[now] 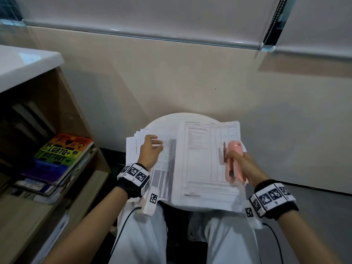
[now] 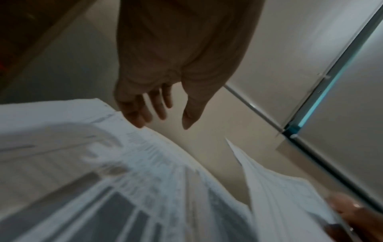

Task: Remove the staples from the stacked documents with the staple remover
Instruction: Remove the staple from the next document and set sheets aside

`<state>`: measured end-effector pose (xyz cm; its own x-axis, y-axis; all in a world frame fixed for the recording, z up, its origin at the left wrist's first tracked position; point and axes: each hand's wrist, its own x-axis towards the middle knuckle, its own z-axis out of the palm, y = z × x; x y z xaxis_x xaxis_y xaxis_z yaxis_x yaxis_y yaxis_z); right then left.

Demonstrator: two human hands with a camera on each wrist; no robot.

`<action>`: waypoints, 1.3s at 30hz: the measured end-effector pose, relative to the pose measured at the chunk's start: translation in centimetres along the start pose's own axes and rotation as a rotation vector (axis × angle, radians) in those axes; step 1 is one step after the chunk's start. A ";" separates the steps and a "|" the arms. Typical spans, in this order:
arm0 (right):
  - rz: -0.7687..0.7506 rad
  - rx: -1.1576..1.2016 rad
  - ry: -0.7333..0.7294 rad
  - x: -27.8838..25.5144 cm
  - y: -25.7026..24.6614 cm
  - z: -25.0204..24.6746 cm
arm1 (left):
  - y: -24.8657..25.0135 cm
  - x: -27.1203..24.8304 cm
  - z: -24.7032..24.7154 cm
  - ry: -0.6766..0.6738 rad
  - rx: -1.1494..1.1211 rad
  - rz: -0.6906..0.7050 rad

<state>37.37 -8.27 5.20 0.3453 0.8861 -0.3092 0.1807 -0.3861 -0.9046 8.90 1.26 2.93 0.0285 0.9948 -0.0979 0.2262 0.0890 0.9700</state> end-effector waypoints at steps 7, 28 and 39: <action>0.090 -0.014 0.111 9.0 -0.5 -1.1 | -5.3 1.5 -2.7 0.109 0.698 -0.324; 0.202 -0.092 -0.077 5.4 3.9 5.5 | -7.6 2.7 -2.9 0.237 0.315 -0.152; 0.240 0.069 -0.002 4.5 4.3 4.6 | -5.4 -2.4 -7.7 0.141 -0.038 0.264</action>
<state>35.52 -4.78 -1.46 0.3686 0.7716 -0.5184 0.0303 -0.5673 -0.8230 0.10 -1.18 -0.39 -0.0545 0.9806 0.1883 0.1921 -0.1748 0.9657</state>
